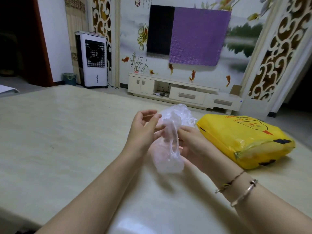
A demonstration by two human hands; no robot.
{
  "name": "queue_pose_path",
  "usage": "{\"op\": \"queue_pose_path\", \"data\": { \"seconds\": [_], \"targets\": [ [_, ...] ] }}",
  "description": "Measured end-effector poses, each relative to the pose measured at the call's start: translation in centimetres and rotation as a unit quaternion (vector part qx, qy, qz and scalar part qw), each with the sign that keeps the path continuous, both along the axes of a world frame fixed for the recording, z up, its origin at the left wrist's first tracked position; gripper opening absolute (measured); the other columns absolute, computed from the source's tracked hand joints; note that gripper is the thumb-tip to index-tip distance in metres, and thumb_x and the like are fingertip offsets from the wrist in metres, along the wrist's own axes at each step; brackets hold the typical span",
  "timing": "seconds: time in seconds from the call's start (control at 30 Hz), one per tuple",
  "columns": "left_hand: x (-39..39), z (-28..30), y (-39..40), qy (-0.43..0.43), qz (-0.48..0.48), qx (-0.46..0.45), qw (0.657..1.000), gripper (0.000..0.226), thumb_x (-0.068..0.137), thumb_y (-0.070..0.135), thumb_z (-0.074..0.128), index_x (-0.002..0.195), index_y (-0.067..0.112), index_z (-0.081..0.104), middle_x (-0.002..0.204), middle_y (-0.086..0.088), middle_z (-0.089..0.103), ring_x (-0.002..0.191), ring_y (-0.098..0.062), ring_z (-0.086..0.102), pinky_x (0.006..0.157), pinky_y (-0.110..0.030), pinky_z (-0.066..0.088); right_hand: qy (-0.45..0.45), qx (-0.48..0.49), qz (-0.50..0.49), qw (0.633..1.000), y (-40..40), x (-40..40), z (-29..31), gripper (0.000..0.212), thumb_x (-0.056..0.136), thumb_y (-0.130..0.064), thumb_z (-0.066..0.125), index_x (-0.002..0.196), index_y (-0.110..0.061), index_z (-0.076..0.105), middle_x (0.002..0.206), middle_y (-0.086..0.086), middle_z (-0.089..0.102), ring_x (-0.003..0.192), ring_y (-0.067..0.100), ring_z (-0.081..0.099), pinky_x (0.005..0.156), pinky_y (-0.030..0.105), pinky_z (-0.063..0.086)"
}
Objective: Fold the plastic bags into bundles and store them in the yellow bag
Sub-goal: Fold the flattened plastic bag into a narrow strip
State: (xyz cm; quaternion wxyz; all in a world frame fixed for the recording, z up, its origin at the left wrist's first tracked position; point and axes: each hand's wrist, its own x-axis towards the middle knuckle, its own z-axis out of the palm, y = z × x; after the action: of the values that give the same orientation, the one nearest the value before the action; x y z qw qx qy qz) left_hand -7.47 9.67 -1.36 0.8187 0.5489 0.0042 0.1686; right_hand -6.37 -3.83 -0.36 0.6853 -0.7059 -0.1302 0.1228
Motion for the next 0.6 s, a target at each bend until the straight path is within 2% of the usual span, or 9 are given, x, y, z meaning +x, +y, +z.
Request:
{"op": "queue_pose_path", "data": {
  "seconds": [0.1,0.2,0.3,0.4,0.5,0.57,0.6],
  "targets": [
    [-0.5,-0.6,-0.3,0.001,0.065,0.131,0.989,0.026,0.088,0.018,0.069,0.111,0.016,0.056,0.111,0.006,0.061,0.097,-0.009,0.064,0.088,-0.029,0.054,-0.009,0.041,0.002,0.999,-0.9,-0.1,0.4,0.023,0.095,-0.010,0.054,0.106,0.006,0.066,0.090,0.012,0.070,0.077,0.019,0.066,0.069,0.027,0.055],
    [-1.2,-0.6,-1.5,0.043,-0.004,0.160,0.986,0.034,0.077,0.039,0.076,0.100,0.017,0.065,0.103,0.005,0.068,0.101,-0.016,0.066,0.097,-0.040,0.051,-0.045,0.068,0.011,0.997,-2.1,-0.8,0.4,0.020,0.091,-0.015,0.059,0.098,-0.002,0.073,0.094,0.014,0.073,0.084,0.021,0.069,0.074,0.029,0.056],
    [-1.6,-0.6,-3.2,0.021,-0.024,0.165,0.986,0.011,0.087,0.020,0.069,0.089,0.010,0.070,0.088,0.002,0.069,0.094,-0.021,0.067,0.099,-0.047,0.049,-0.042,0.099,-0.019,0.994,-2.6,-1.3,-0.2,0.015,0.088,-0.012,0.062,0.084,-0.010,0.077,0.086,0.011,0.073,0.081,0.019,0.069,0.072,0.027,0.057],
    [-1.4,-0.8,-3.9,0.004,0.014,0.133,0.991,0.011,0.089,0.015,0.066,0.080,0.009,0.069,0.086,-0.008,0.069,0.093,-0.029,0.067,0.097,-0.049,0.050,0.000,0.156,-0.093,0.983,-3.2,-1.2,-0.8,0.010,0.094,-0.010,0.057,0.090,-0.004,0.064,0.076,0.008,0.071,0.071,0.017,0.070,0.066,0.029,0.057],
    [-0.5,-0.8,-3.7,0.026,0.032,0.071,0.997,0.014,0.093,0.014,0.062,0.079,0.011,0.062,0.087,-0.014,0.065,0.088,-0.034,0.067,0.088,-0.050,0.055,0.028,0.185,-0.166,0.968,-4.7,-0.3,-1.0,0.020,0.102,-0.016,0.044,0.099,-0.002,0.058,0.084,0.013,0.070,0.071,0.022,0.071,0.067,0.037,0.058],
    [0.0,-1.0,-3.5,0.038,0.052,0.063,0.996,0.014,0.095,0.015,0.060,0.081,0.013,0.057,0.082,-0.012,0.061,0.074,-0.027,0.064,0.070,-0.044,0.059,0.036,0.193,-0.207,0.958,-5.4,0.3,-1.2,0.022,0.103,-0.018,0.041,0.106,-0.002,0.057,0.090,0.013,0.070,0.069,0.021,0.070,0.061,0.035,0.059],
    [-0.1,-0.9,-3.5,0.035,0.061,0.071,0.995,0.014,0.095,0.015,0.060,0.082,0.013,0.055,0.079,-0.010,0.058,0.069,-0.022,0.060,0.059,-0.037,0.059,0.040,0.187,-0.228,0.955,-5.6,0.6,-1.2,0.021,0.102,-0.019,0.042,0.107,-0.004,0.057,0.089,0.011,0.069,0.066,0.019,0.068,0.057,0.031,0.059]
  ]
}}
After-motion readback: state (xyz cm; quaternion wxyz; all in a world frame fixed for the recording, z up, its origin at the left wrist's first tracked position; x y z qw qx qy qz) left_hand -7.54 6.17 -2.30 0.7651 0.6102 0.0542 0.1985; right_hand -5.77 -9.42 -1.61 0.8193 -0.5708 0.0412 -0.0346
